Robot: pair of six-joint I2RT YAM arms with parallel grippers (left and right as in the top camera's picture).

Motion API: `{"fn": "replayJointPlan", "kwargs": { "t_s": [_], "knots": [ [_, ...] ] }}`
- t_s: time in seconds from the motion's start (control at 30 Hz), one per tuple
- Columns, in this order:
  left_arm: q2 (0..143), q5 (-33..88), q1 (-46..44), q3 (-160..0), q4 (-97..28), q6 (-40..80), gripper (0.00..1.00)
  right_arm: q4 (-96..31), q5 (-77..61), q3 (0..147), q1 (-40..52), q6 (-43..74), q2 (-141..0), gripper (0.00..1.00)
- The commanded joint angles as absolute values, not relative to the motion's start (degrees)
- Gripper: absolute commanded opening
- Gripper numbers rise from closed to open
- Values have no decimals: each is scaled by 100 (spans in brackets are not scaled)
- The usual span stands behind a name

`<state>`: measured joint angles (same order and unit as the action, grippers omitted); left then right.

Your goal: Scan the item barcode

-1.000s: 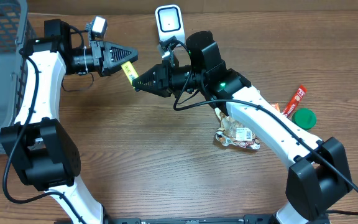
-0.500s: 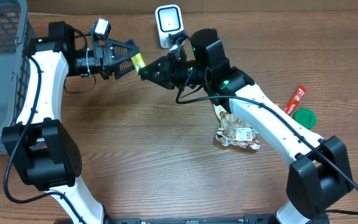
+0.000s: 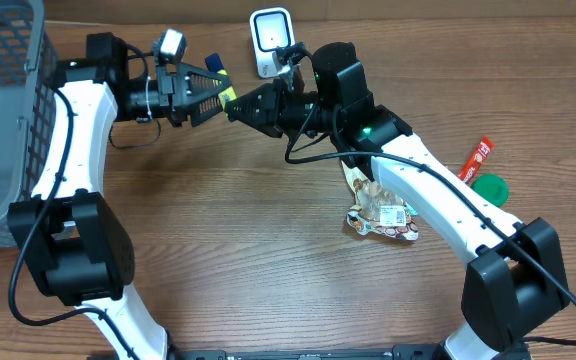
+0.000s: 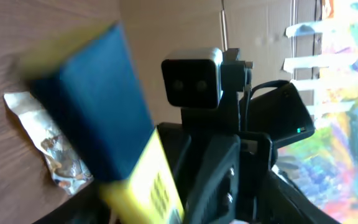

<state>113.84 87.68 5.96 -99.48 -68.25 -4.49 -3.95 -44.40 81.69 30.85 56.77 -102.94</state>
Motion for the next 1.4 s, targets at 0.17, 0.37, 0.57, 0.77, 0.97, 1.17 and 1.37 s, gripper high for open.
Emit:
{"fn": "replayJointPlan", "kwargs": {
  "t_s": [0.17,0.37,0.57,0.77,0.97,1.17,1.37],
  "knots": [
    [11336,8809,596,-10077,-5852,322,56,-351,-4875,8147,3186,5612,-10287,6],
    [11336,8807,602,-10077,-5378,862,55,-338,-4845,8147,3168,5614,-10287,6],
    [11336,8748,615,-10077,-5520,862,40,-351,-4788,8147,3103,5614,-10287,6],
    [11336,8512,648,-10077,-5450,958,36,-399,-4759,8147,3098,5614,-10287,7],
    [11336,8455,652,-10077,-4895,1441,35,-523,-4696,8147,3098,5564,-10287,7],
    [11336,8042,650,-10077,-4901,1559,20,-521,-4698,8147,3098,5564,-10287,7],
    [11336,8036,650,-10077,-4899,1570,9,-523,-4698,8147,3098,5548,-10287,9]
  ]
}}
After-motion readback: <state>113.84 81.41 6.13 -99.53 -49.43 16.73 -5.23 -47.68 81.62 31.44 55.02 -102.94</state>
